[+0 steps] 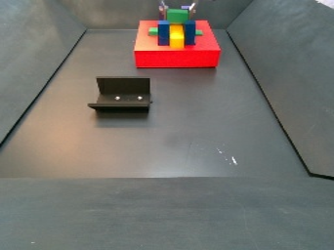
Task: Pick up the green object. Move up. Place the green object on the fixture. Regrasp the green object. Move to above the board. Insert the green object.
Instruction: Insert the green object.
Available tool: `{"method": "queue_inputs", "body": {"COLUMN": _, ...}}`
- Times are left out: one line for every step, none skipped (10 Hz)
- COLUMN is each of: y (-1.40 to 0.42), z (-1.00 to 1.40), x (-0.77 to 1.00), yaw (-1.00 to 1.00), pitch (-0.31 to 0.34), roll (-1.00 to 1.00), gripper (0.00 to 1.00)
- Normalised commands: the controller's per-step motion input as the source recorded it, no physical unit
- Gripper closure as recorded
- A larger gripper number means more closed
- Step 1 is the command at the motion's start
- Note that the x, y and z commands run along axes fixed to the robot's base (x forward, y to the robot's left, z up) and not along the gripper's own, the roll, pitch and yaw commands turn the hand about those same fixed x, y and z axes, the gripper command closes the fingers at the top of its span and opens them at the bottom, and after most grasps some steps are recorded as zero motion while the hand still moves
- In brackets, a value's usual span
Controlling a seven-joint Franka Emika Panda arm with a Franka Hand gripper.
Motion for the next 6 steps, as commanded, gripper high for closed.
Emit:
{"method": "queue_inputs", "body": {"y": -0.05, "z": -0.89, "x": 0.07, "yaw": 0.00, "pitch": -0.137, "roll": 0.12, "gripper": 1.00}}
{"method": "queue_inputs", "body": {"y": -0.17, "z": -0.53, "x": 0.13, "yaw": -0.03, "pitch": 0.000, "roll": 0.25, "gripper": 1.00}}
{"method": "queue_inputs", "body": {"y": 0.04, "z": 0.00, "x": 0.00, "yaw": 0.00, "pitch": 0.000, "roll": -0.04, "gripper": 1.00}}
{"method": "queue_inputs", "body": {"y": 0.21, "z": -0.03, "x": 0.19, "yaw": 0.01, "pitch": 0.000, "roll": 0.00, "gripper": 1.00}}
{"method": "queue_inputs", "body": {"y": 0.29, "z": -0.13, "x": 0.37, "yaw": 0.30, "pitch": 0.023, "roll": 0.11, "gripper": 1.00}}
{"method": "queue_inputs", "body": {"y": 0.25, "z": -0.14, "x": 0.43, "yaw": 0.38, "pitch": 0.056, "roll": 0.21, "gripper": 1.00}}
